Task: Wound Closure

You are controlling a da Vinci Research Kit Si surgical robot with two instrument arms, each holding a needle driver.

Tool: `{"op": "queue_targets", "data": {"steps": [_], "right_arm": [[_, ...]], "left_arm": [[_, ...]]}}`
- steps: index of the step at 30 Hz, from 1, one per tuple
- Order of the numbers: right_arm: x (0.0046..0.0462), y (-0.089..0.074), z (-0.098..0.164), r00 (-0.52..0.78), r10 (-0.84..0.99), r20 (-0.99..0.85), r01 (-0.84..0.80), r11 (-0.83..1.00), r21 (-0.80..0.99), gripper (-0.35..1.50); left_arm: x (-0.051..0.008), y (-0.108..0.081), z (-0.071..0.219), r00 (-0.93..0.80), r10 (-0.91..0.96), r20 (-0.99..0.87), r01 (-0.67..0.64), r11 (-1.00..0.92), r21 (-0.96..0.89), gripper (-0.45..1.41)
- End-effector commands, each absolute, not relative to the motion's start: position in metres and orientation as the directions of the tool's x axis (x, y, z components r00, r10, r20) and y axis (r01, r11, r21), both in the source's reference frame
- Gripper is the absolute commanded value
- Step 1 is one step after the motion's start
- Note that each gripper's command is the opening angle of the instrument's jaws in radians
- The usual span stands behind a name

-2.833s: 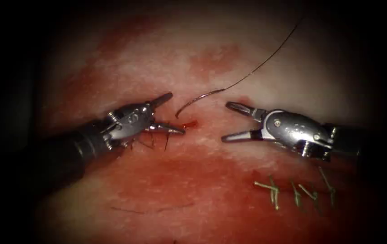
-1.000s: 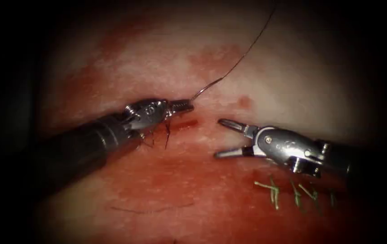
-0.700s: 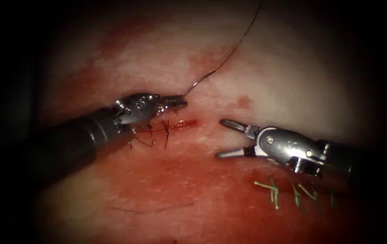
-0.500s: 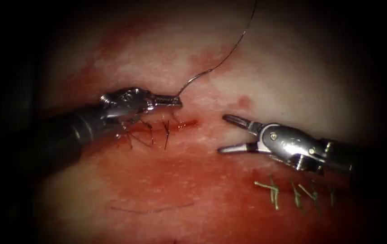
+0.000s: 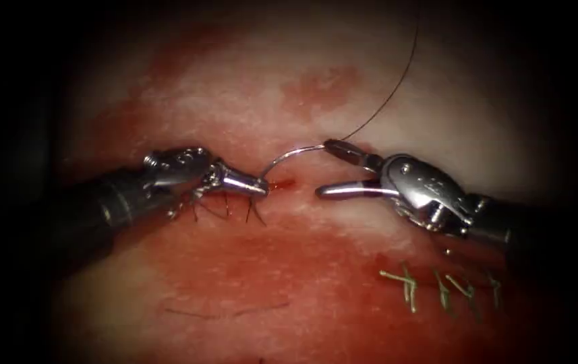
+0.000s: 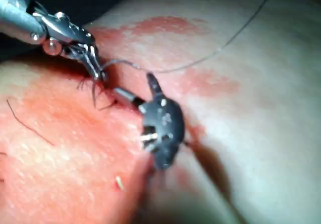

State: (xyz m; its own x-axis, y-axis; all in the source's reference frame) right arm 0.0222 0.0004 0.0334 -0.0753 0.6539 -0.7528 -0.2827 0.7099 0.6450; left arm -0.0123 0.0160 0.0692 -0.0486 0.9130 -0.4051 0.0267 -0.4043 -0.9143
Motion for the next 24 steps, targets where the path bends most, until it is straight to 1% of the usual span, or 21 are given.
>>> {"op": "queue_targets", "data": {"steps": [1,3,8,17,18,20,23,24], "right_arm": [[0.0235,0.0003,0.0337,-0.092,0.659,-0.746,-0.267,0.706,0.656,0.79],[0.0242,0.0002,0.0334,-0.108,0.67,-0.734,-0.243,0.699,0.673,0.79],[0.025,0.0,0.0328,-0.117,0.681,-0.723,-0.212,0.694,0.688,0.74],[0.0251,0.0001,0.0322,-0.158,0.684,-0.712,-0.188,0.687,0.701,0.67],[0.0251,0.0001,0.0321,-0.161,0.683,-0.712,-0.188,0.687,0.702,0.59],[0.0251,0.0001,0.0321,-0.161,0.683,-0.712,-0.187,0.687,0.702,0.49],[0.0251,0.0001,0.0319,-0.161,0.684,-0.711,-0.185,0.687,0.703,0.2],[0.0251,0.0001,0.0318,-0.161,0.685,-0.71,-0.176,0.688,0.704,0.04]], "left_arm": [[-0.0128,0.0164,0.0696,-0.051,0.911,-0.41,0.035,-0.409,-0.912,-0.45],[-0.0129,0.0162,0.0695,-0.056,0.909,-0.413,0.058,-0.41,-0.91,-0.45],[-0.0129,0.0161,0.0695,-0.059,0.907,-0.417,0.067,-0.413,-0.908,-0.45],[-0.0129,0.0157,0.0696,-0.064,0.903,-0.426,0.075,-0.421,-0.904,-0.45],[-0.0129,0.0157,0.0696,-0.063,0.902,-0.426,0.072,-0.422,-0.904,-0.45],[-0.013,0.0157,0.0696,-0.066,0.902,-0.426,0.072,-0.422,-0.904,-0.45],[-0.0131,0.0156,0.0697,-0.07,0.902,-0.427,0.065,-0.423,-0.904,-0.45],[-0.0131,0.0156,0.0697,-0.073,0.901,-0.427,0.064,-0.423,-0.904,-0.45]]}}
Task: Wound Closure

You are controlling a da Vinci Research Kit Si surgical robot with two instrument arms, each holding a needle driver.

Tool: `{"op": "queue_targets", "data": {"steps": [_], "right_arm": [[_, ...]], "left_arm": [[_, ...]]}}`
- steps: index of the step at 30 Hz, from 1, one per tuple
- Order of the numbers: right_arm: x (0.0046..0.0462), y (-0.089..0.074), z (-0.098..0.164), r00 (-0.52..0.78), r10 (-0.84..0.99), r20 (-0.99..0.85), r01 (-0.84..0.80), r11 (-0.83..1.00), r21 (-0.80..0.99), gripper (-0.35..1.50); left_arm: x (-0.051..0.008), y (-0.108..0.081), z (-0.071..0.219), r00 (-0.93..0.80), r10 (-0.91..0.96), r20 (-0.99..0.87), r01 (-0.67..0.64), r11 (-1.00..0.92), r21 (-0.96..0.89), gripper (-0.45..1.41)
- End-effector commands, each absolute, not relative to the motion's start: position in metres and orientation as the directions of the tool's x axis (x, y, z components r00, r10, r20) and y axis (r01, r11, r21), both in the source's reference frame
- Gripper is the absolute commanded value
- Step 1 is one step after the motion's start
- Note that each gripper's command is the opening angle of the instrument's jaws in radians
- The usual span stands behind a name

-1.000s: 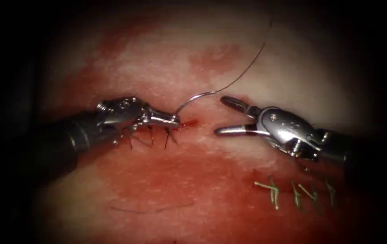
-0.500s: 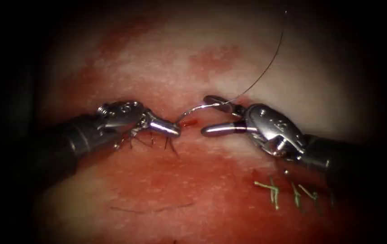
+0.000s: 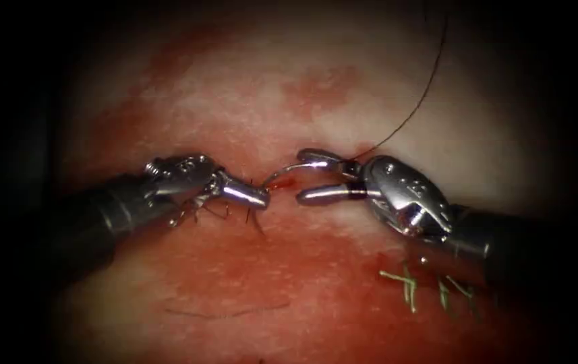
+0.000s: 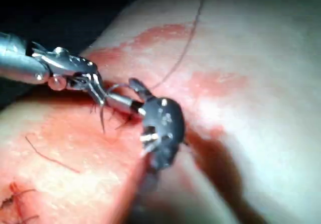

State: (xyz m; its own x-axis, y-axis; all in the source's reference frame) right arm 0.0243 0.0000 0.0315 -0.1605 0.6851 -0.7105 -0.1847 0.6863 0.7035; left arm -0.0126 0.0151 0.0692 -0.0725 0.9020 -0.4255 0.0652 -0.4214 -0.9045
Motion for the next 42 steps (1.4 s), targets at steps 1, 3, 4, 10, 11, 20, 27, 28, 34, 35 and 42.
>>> {"op": "queue_targets", "data": {"steps": [1,3,4,10,11,20,27,28,34,35,42], "right_arm": [[0.0251,0.0002,0.0317,-0.164,0.685,-0.71,-0.172,0.689,0.704,-0.35],[0.0251,0.0001,0.0314,-0.165,0.687,-0.707,-0.156,0.69,0.707,-0.35],[0.0251,0.0001,0.0314,-0.165,0.688,-0.706,-0.147,0.691,0.708,-0.35],[0.0253,-0.0002,0.0311,-0.155,0.695,-0.702,-0.125,0.691,0.712,-0.35],[0.0253,-0.0002,0.0311,-0.149,0.696,-0.702,-0.124,0.691,0.712,-0.35],[0.0252,0.0003,0.0308,-0.123,0.673,-0.729,-0.309,0.672,0.672,-0.35],[0.0256,0.0013,0.0291,-0.141,0.603,-0.785,-0.505,0.638,0.581,-0.35],[0.0257,0.0016,0.0287,-0.139,0.599,-0.789,-0.527,0.629,0.571,-0.35],[0.026,0.0026,0.0266,-0.133,0.587,-0.798,-0.64,0.564,0.522,-0.35],[0.0261,0.0025,0.0265,-0.132,0.586,-0.8,-0.656,0.554,0.514,-0.35],[0.0264,0.0021,0.026,-0.13,0.569,-0.812,-0.693,0.534,0.485,-0.35]], "left_arm": [[-0.0132,0.0155,0.0697,-0.076,0.901,-0.427,0.062,-0.423,-0.904,-0.45],[-0.0134,0.0155,0.0698,-0.083,0.9,-0.427,0.054,-0.424,-0.904,-0.45],[-0.0134,0.0155,0.0698,-0.085,0.9,-0.427,0.053,-0.424,-0.904,-0.45],[-0.0137,0.0155,0.0698,-0.086,0.9,-0.427,0.001,-0.428,-0.904,-0.42],[-0.0137,0.0156,0.0698,-0.083,0.901,-0.426,-0.011,-0.429,-0.903,-0.21],[-0.015,0.0168,0.0688,-0.069,0.829,-0.555,-0.272,-0.551,-0.789,1.2],[-0.0164,0.0156,0.0676,-0.125,0.757,-0.641,-0.429,-0.624,-0.653,1.22],[-0.0166,0.0156,0.0675,-0.126,0.752,-0.647,-0.446,-0.626,-0.64,1.22],[-0.0186,0.0163,0.0669,-0.069,0.692,-0.718,-0.564,-0.621,-0.544,1.2],[-0.0188,0.0165,0.067,-0.057,0.672,-0.738,-0.583,-0.623,-0.522,1.18],[-0.0194,0.0175,0.0678,0.015,0.585,-0.811,-0.683,-0.586,-0.435,1.03]]}}
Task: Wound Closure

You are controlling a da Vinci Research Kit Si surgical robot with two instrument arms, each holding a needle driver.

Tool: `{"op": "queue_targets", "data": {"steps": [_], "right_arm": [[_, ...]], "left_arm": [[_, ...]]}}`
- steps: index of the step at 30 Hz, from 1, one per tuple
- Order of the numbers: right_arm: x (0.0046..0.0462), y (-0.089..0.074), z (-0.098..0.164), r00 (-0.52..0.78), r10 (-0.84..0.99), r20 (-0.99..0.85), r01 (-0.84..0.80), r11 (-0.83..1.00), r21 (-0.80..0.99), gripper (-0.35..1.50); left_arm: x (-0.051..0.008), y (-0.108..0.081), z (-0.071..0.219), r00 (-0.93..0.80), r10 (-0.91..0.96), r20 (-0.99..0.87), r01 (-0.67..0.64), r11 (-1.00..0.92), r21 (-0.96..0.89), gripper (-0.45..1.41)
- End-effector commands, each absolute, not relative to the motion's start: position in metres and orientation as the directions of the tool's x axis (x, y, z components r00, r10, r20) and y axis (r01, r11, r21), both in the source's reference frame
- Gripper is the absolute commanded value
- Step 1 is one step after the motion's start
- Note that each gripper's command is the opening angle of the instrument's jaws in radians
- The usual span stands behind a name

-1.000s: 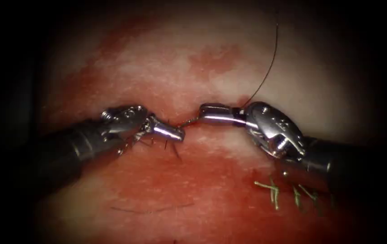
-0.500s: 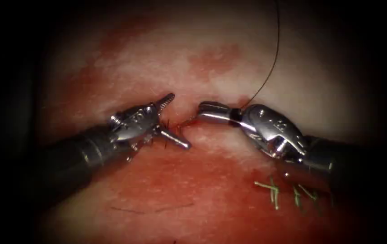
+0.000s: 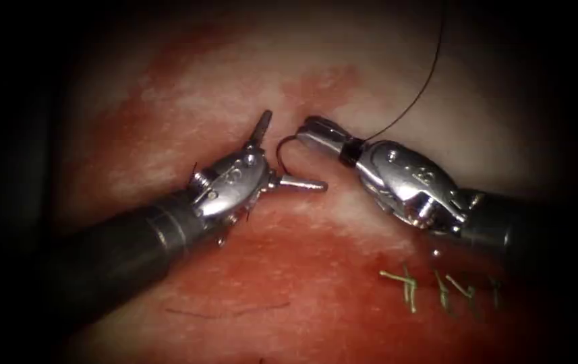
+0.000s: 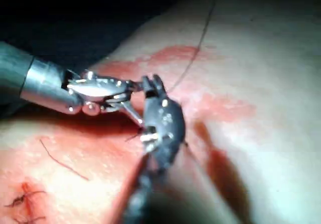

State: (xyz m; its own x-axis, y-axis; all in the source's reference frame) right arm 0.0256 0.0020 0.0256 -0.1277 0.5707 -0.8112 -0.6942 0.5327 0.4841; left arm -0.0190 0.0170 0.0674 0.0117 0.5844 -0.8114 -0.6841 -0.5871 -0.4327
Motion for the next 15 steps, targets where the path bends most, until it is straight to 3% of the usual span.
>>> {"op": "queue_targets", "data": {"steps": [1,9,15], "right_arm": [[0.0263,0.002,0.026,-0.13,0.567,-0.814,-0.698,0.53,0.481,-0.35],[0.0258,0.0019,0.0257,-0.135,0.545,-0.827,-0.727,0.513,0.456,-0.35],[0.0257,0.0019,0.0252,-0.142,0.53,-0.836,-0.735,0.509,0.447,-0.35]], "left_arm": [[-0.0194,0.0175,0.068,0.011,0.585,-0.811,-0.692,-0.581,-0.428,1.0],[-0.0181,0.0173,0.0678,-0.004,0.598,-0.802,-0.728,-0.551,-0.408,0.85],[-0.0181,0.0167,0.0677,-0.031,0.635,-0.772,-0.726,-0.546,-0.419,0.59]]}}
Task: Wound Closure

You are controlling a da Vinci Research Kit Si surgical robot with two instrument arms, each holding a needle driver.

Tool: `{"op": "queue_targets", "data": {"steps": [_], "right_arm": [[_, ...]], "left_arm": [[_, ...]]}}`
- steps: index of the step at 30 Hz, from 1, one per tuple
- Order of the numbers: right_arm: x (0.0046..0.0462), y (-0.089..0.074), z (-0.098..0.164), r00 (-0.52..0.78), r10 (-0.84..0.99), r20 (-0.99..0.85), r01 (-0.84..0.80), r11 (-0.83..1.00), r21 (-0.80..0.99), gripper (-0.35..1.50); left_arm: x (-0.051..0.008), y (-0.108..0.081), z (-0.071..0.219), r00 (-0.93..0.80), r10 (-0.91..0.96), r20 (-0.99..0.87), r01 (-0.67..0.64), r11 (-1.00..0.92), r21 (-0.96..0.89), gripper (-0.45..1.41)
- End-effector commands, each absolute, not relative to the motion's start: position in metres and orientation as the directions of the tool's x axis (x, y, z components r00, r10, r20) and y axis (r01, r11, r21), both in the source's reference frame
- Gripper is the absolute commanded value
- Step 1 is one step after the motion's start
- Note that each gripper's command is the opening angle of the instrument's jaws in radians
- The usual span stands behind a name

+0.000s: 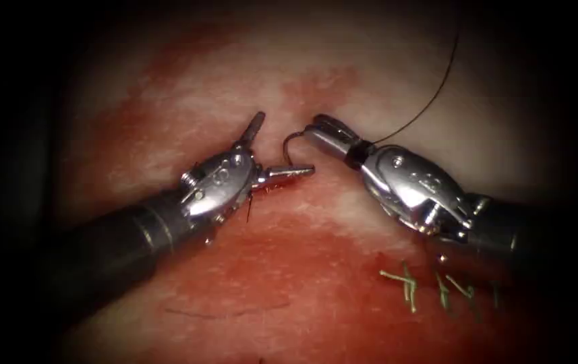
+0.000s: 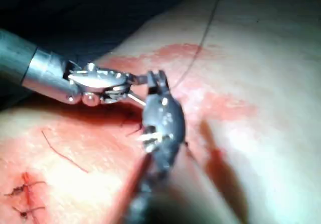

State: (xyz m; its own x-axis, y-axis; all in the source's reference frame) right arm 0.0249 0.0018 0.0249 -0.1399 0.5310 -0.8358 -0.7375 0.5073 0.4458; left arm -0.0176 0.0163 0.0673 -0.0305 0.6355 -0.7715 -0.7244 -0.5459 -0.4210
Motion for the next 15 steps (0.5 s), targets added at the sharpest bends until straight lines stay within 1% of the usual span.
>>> {"op": "queue_targets", "data": {"steps": [1,5,8,10,12,13,15], "right_arm": [[0.0258,0.0019,0.0252,-0.144,0.528,-0.837,-0.736,0.508,0.447,-0.35],[0.0259,0.0016,0.025,-0.146,0.526,-0.838,-0.737,0.508,0.447,-0.35],[0.026,0.0015,0.0248,-0.148,0.524,-0.839,-0.737,0.507,0.447,-0.35],[0.026,0.0014,0.0247,-0.148,0.524,-0.839,-0.737,0.507,0.446,-0.35],[0.0259,0.0013,0.0247,-0.148,0.523,-0.839,-0.738,0.507,0.446,-0.35],[0.0259,0.0012,0.0247,-0.147,0.523,-0.84,-0.739,0.507,0.445,-0.35],[0.0258,0.0011,0.0247,-0.143,0.519,-0.843,-0.74,0.51,0.439,-0.35]], "left_arm": [[-0.0181,0.0166,0.0678,-0.032,0.64,-0.768,-0.726,-0.543,-0.422,0.54],[-0.0181,0.0167,0.0681,-0.033,0.644,-0.764,-0.728,-0.539,-0.423,0.46],[-0.0181,0.0168,0.0684,-0.033,0.644,-0.765,-0.727,-0.54,-0.423,0.33],[-0.018,0.0169,0.0685,-0.032,0.643,-0.765,-0.725,-0.542,-0.425,0.11],[-0.0178,0.0169,0.0685,-0.031,0.642,-0.766,-0.719,-0.547,-0.43,-0.31],[-0.0177,0.0169,0.0685,-0.029,0.641,-0.767,-0.712,-0.552,-0.435,-0.45],[-0.0174,0.017,0.0683,-0.026,0.64,-0.768,-0.698,-0.562,-0.444,-0.45]]}}
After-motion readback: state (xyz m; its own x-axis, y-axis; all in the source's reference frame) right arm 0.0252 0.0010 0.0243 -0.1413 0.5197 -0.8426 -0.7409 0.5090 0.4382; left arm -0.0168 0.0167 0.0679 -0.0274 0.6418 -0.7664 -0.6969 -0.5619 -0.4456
